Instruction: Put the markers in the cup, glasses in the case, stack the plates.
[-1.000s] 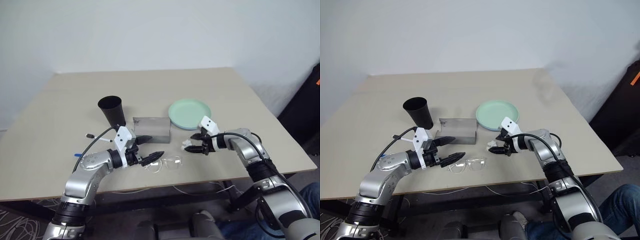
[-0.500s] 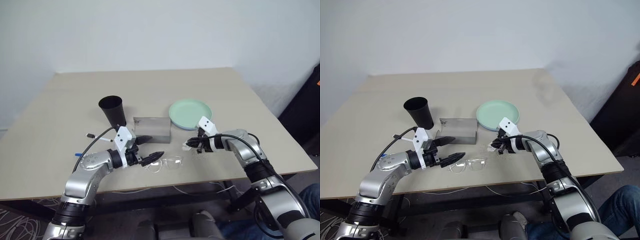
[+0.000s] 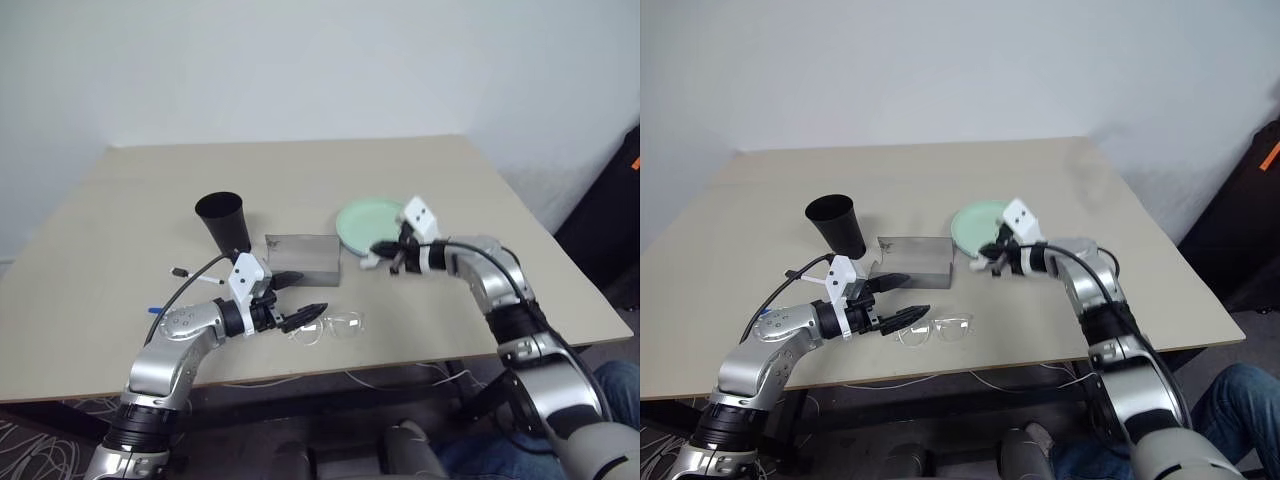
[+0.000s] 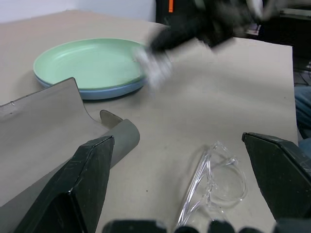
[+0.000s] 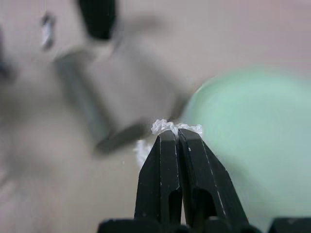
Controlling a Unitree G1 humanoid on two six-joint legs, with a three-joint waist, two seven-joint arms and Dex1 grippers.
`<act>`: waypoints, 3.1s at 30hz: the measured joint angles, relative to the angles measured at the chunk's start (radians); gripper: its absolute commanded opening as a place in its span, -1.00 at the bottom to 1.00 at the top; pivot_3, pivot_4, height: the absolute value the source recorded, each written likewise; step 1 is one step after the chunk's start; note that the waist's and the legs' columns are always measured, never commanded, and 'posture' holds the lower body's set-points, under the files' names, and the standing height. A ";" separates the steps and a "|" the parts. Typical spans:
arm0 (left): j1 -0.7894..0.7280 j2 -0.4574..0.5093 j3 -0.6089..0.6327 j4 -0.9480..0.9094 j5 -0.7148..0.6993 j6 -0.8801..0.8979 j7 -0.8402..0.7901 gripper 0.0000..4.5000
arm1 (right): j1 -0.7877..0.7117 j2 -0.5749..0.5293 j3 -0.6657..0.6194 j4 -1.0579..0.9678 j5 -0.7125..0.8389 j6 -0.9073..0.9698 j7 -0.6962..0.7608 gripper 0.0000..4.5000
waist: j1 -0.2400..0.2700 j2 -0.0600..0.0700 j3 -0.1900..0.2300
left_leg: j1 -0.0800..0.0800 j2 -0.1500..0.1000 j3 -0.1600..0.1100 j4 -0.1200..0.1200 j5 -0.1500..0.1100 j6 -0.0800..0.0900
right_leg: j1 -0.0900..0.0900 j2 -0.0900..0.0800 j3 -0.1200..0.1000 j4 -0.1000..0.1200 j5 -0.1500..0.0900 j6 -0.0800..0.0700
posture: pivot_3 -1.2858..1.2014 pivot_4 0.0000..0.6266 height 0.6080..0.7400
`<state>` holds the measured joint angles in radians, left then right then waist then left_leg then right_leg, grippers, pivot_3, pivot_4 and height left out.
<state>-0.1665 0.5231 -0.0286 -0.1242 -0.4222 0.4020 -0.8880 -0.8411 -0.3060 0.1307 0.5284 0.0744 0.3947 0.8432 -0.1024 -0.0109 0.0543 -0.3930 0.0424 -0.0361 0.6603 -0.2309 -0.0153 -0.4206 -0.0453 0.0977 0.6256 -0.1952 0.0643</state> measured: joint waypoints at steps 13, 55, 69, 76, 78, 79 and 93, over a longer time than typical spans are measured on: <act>0.000 -0.004 -0.002 0.003 0.012 0.000 0.005 1.00 | -0.235 0.055 0.000 0.611 -0.118 -0.249 -0.222 -0.90 | -0.005 0.000 0.000 | -0.001 0.000 0.000 -0.001 0.000 0.000 | 0.000 0.000 0.000 -0.001 0.001 0.002 | 0.03 -1.00 1.00; -0.349 0.187 -0.276 0.260 0.225 -0.061 -0.374 1.00 | 0.180 0.014 0.011 0.064 0.022 -0.252 0.271 0.96 | 0.000 0.001 0.000 | 0.000 0.000 -0.001 0.001 0.000 0.000 | 0.002 0.001 0.000 -0.001 0.000 0.001 | 0.03 -1.00 1.00; -0.554 0.070 -0.446 0.521 0.371 -0.159 -0.556 0.92 | 0.268 0.034 0.020 0.002 0.025 -0.232 0.193 0.97 | 0.000 0.001 0.000 | 0.000 0.000 -0.001 0.001 0.000 0.001 | 0.002 0.001 0.001 0.000 0.000 0.001 | 0.03 -1.00 1.00; -0.596 0.018 -0.461 0.617 0.419 -0.213 -0.579 0.14 | 0.300 0.041 0.016 -0.037 0.043 -0.219 0.149 0.98 | 0.000 0.001 0.000 | 0.000 0.000 -0.001 0.001 0.000 0.001 | 0.002 0.001 0.001 0.000 0.000 0.001 | 0.03 -1.00 1.00; -0.606 0.006 -0.461 0.642 0.429 -0.226 -0.579 0.14 | 0.305 0.042 0.016 -0.039 0.044 -0.215 0.138 0.98 | 0.000 0.001 0.000 | -0.001 0.000 -0.001 0.002 0.000 0.001 | 0.002 0.001 0.001 0.000 0.000 0.001 | 0.03 -1.00 1.00; -0.610 0.002 -0.461 0.651 0.434 -0.232 -0.579 0.14 | 0.305 0.042 0.016 -0.041 0.044 -0.214 0.134 0.98 | 0.000 0.001 0.000 | 0.000 0.000 -0.001 0.002 0.000 0.001 | 0.002 0.001 0.001 0.000 0.000 0.001 | 0.03 -1.00 1.00; -0.622 -0.011 -0.461 0.670 0.456 -0.264 -0.619 -0.52 | 0.305 0.056 0.016 -0.049 0.044 -0.214 0.089 0.98 | 0.000 0.001 0.000 | 0.000 0.000 -0.001 0.002 0.000 0.001 | 0.002 0.001 0.001 0.000 0.000 0.001 | 0.03 -1.00 1.00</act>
<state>-0.7881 0.5119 -0.4898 0.5459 0.0333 0.1383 -1.5070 -0.5357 -0.2503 0.1465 0.4798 0.1188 0.1802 0.9317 -0.1023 -0.0103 0.0543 -0.3934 0.0425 -0.0371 0.6623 -0.2304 -0.0143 -0.4188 -0.0439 0.0989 0.6260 -0.1947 0.0653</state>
